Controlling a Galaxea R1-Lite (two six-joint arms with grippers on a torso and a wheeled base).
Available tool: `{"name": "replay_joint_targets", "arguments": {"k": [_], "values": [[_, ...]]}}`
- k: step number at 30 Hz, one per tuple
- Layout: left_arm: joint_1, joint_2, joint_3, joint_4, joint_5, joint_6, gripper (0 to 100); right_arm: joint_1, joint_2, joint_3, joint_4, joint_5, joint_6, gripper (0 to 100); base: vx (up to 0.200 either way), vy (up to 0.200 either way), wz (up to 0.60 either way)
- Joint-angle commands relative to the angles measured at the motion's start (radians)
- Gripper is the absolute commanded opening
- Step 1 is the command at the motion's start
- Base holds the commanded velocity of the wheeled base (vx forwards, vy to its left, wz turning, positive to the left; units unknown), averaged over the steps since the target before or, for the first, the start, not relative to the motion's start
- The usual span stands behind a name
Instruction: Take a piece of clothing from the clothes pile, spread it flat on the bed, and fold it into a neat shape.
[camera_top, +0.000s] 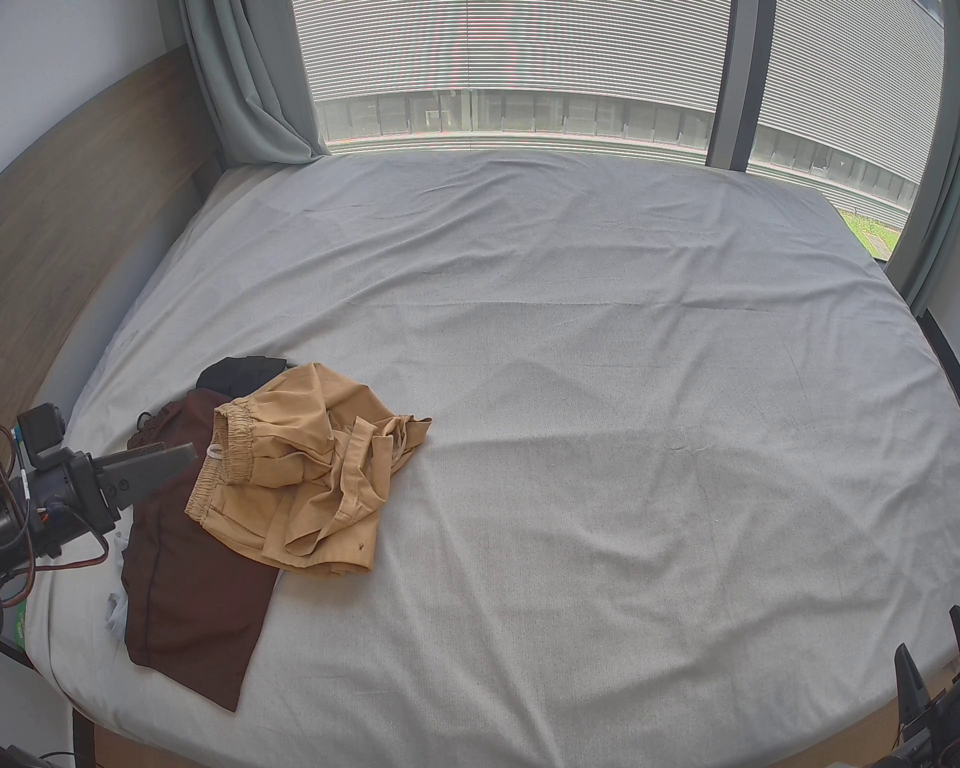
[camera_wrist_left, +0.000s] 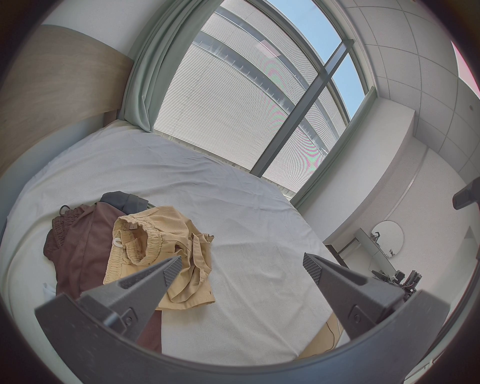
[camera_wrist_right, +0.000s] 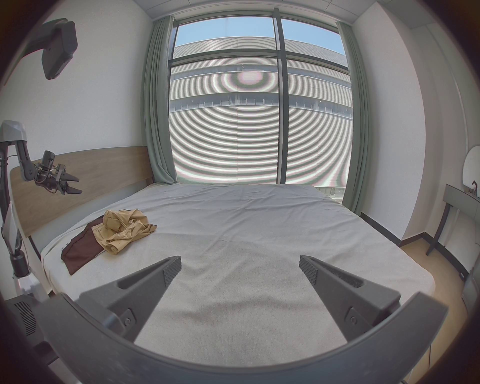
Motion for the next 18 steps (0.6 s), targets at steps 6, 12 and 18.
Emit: {"name": "replay_joint_targets", "arguments": {"k": [6, 12, 18], "values": [[0.029, 0.127, -0.043, -0.043, -0.053, -0.002, 100, 0.002, -0.016, 0.018, 0.000, 0.000, -0.001, 100, 0.000, 0.000, 0.00], [0.054, 0.193, -0.058, -0.074, -0.084, -0.001, 100, 0.002, -0.016, 0.016, 0.000, 0.000, -0.001, 100, 0.000, 0.000, 0.00], [0.067, 0.273, -0.089, -0.137, -0.095, -0.002, 100, 0.002, -0.016, 0.018, 0.000, 0.000, -0.001, 100, 0.000, 0.000, 0.00]]}}
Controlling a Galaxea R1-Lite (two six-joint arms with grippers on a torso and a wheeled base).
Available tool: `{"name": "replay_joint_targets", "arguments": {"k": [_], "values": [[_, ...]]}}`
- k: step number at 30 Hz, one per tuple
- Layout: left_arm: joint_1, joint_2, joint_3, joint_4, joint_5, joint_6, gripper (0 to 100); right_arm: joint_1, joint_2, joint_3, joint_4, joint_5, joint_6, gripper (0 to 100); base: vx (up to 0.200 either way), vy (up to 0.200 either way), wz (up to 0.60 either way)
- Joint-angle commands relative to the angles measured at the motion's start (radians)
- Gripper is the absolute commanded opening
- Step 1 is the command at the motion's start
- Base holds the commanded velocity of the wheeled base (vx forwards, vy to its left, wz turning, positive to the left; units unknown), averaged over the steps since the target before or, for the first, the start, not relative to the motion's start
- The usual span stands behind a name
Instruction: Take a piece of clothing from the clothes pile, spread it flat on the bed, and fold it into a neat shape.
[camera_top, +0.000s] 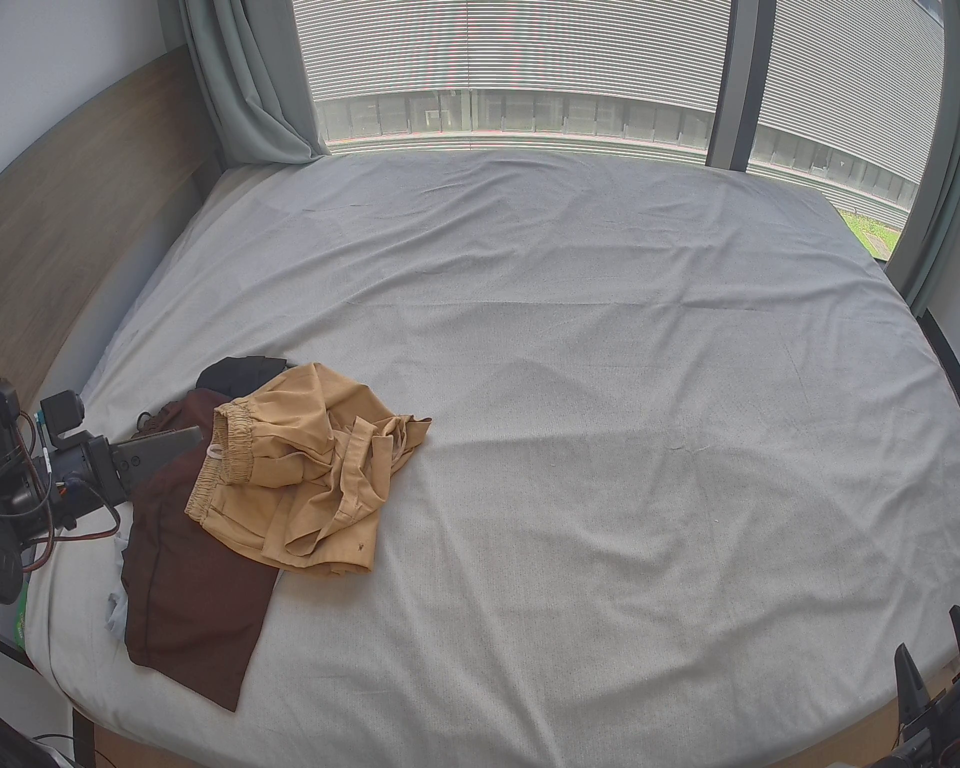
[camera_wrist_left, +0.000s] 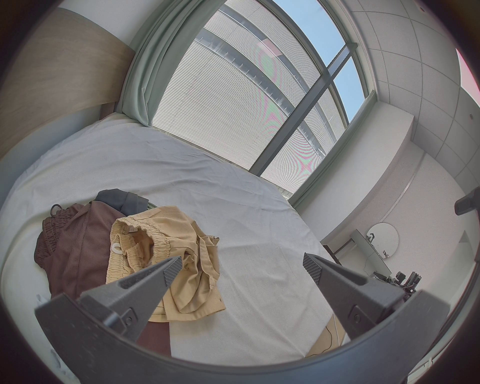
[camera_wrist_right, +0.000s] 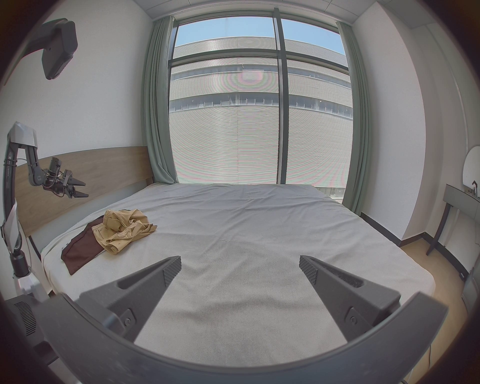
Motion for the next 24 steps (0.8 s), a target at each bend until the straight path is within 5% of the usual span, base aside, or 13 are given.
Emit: {"name": "replay_joint_targets", "arguments": {"k": [1, 24], "values": [[0.010, 0.084, -0.027, -0.022, -0.001, -0.001, 100, 0.001, -0.016, 0.016, 0.000, 0.000, 0.000, 100, 0.000, 0.000, 0.00], [0.004, 0.394, -0.131, -0.163, 0.012, 0.123, 100, 0.001, -0.016, 0.016, 0.000, 0.000, 0.000, 100, 0.000, 0.000, 0.00]]}}
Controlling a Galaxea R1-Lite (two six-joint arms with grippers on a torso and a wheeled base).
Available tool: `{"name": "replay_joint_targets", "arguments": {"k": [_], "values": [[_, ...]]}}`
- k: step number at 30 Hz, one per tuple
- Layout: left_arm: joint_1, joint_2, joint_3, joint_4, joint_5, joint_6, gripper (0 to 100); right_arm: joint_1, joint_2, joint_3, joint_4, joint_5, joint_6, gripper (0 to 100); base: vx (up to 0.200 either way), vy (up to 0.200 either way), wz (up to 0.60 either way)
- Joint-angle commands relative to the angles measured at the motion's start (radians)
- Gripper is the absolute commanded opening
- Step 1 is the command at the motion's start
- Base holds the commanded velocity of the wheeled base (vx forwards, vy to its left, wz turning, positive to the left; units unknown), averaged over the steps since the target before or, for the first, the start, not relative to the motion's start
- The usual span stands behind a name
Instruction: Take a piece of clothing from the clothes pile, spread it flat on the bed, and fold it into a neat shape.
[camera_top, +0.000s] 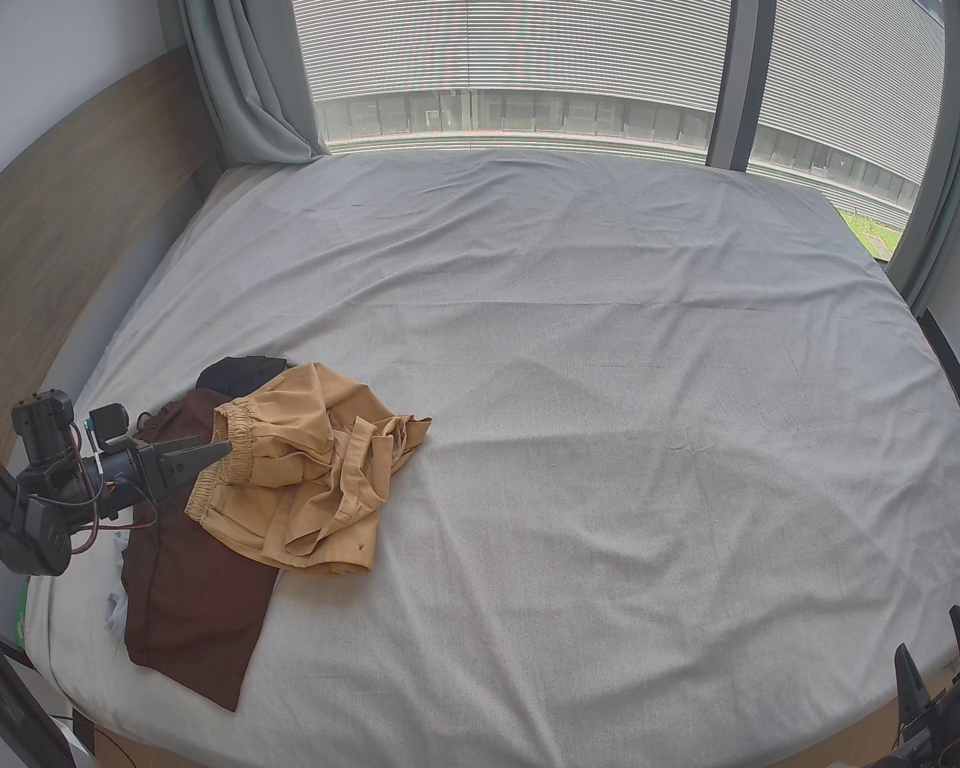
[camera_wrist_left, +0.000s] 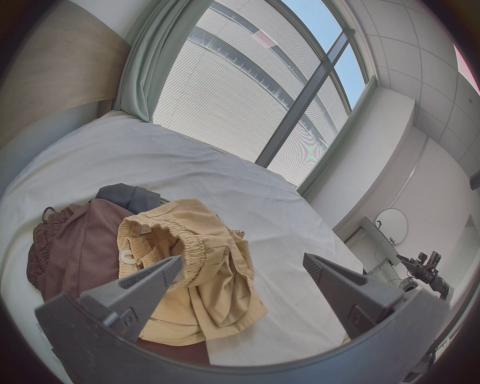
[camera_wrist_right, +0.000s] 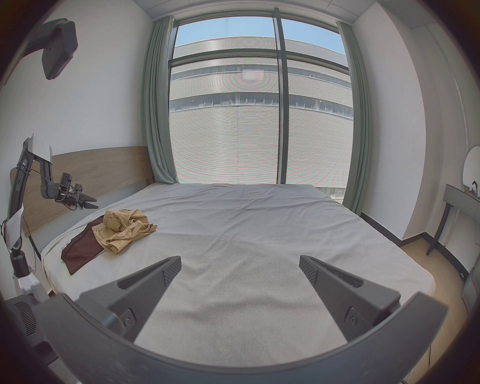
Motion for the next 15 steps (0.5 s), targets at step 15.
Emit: {"name": "replay_joint_targets", "arguments": {"k": [15], "values": [[-0.013, 0.154, -0.093, -0.005, 0.006, 0.033, 100, 0.000, -0.016, 0.016, 0.000, 0.000, 0.000, 100, 0.000, 0.000, 0.00]]}}
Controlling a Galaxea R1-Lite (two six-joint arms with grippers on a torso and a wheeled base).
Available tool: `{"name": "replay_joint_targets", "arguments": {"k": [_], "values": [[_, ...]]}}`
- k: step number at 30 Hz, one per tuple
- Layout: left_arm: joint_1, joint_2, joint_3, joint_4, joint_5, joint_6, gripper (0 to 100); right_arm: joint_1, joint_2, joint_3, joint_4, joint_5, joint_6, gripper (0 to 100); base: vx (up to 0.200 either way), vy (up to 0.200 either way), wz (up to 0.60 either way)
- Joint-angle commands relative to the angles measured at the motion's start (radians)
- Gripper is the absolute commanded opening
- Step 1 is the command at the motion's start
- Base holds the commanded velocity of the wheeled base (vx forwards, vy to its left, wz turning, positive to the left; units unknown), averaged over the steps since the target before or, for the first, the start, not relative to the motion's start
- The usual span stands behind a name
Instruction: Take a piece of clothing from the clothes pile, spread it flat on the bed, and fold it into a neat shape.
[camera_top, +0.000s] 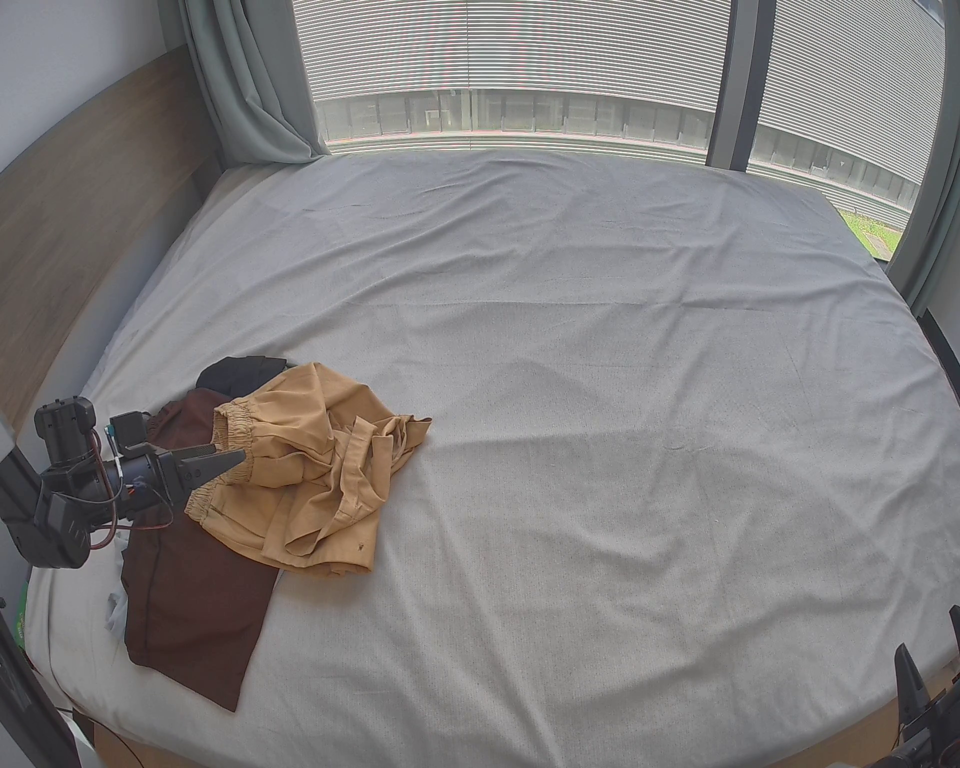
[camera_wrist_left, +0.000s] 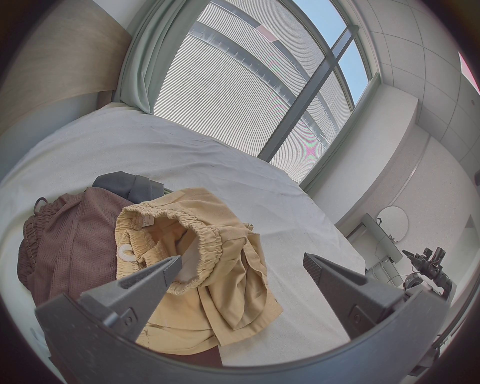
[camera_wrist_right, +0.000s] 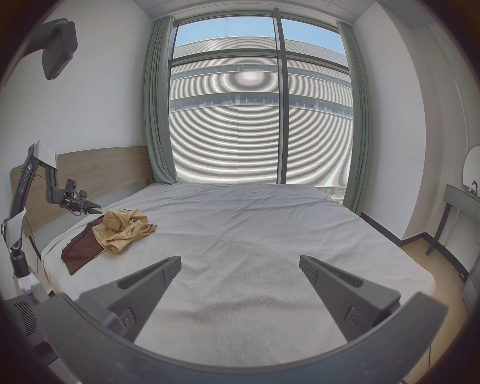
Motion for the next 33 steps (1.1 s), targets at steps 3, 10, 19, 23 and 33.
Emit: {"name": "replay_joint_targets", "arguments": {"k": [3, 10, 19, 23, 33], "values": [[-0.005, 0.040, -0.037, 0.001, 0.000, 0.001, 100, 0.000, -0.016, 0.016, 0.000, 0.001, 0.001, 100, 0.000, 0.000, 0.00], [-0.017, 0.056, -0.056, 0.001, 0.005, 0.001, 100, 0.000, -0.016, 0.016, 0.000, 0.001, 0.000, 100, 0.000, 0.000, 0.00], [-0.080, 0.096, -0.091, 0.001, 0.020, -0.001, 100, 0.000, -0.016, 0.018, 0.000, 0.001, 0.001, 100, 0.000, 0.000, 0.00], [-0.103, 0.109, -0.091, -0.001, 0.026, 0.001, 100, 0.000, -0.016, 0.016, 0.000, 0.001, 0.001, 100, 0.000, 0.000, 0.00], [-0.134, 0.173, -0.109, -0.068, 0.060, -0.002, 100, 0.000, -0.016, 0.016, 0.000, 0.001, 0.001, 100, 0.000, 0.000, 0.00]]}}
